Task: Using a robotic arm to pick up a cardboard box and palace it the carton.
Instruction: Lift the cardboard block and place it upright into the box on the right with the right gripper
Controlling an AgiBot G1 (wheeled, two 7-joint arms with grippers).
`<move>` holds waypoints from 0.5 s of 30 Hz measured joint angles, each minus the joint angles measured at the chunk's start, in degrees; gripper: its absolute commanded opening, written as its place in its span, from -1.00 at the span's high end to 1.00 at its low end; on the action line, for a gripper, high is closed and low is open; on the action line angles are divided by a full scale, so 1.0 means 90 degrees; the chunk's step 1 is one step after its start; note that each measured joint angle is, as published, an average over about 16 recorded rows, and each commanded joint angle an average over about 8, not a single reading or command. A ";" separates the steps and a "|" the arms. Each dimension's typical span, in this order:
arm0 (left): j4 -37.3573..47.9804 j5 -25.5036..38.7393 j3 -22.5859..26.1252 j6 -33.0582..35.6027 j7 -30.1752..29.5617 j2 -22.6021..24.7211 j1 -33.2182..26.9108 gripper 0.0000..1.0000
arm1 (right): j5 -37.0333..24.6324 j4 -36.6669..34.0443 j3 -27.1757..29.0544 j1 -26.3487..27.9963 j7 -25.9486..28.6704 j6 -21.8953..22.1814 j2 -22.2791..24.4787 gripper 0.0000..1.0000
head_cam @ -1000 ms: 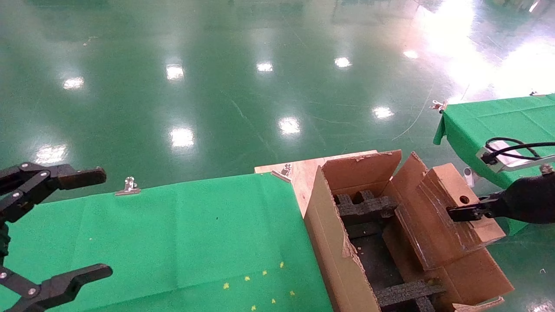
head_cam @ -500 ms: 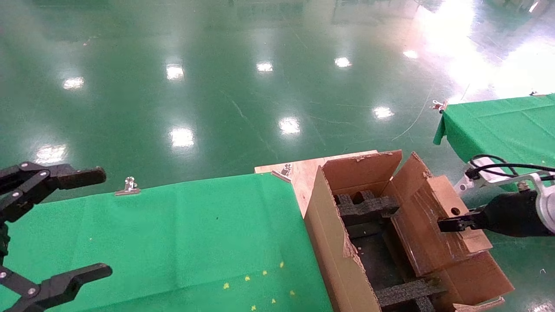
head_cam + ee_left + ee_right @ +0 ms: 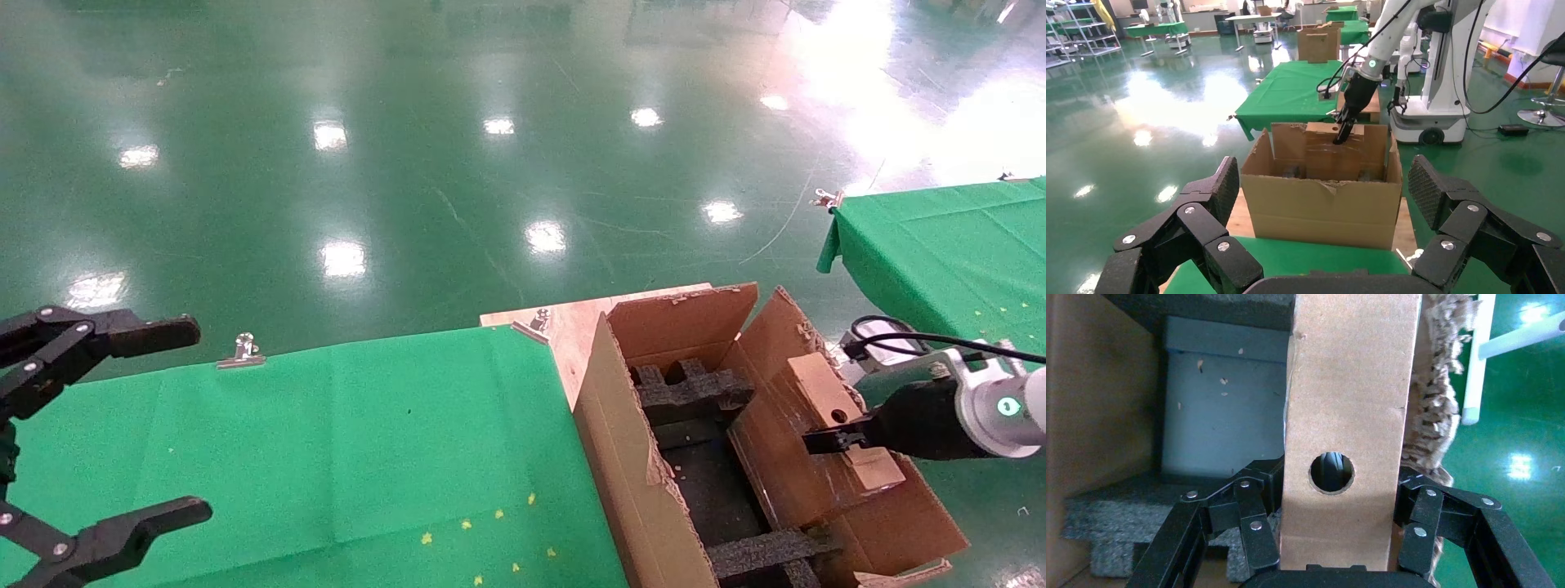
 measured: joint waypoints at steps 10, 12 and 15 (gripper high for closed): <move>0.0000 -0.0001 0.0001 -0.0001 0.0001 -0.0001 0.0000 -1.00 | 0.0356 -0.0631 0.0008 -0.0681 -0.0232 0.0297 -0.0610 1.00; 0.0000 -0.0001 0.0002 -0.0001 0.0001 -0.0001 0.0000 -1.00 | 0.0437 -0.0786 0.0025 -0.0817 -0.0301 0.0331 -0.0737 1.00; 0.0000 -0.0001 0.0002 -0.0001 0.0001 -0.0001 0.0000 -1.00 | 0.0564 -0.1033 0.0058 -0.1022 -0.0418 0.0369 -0.0931 1.00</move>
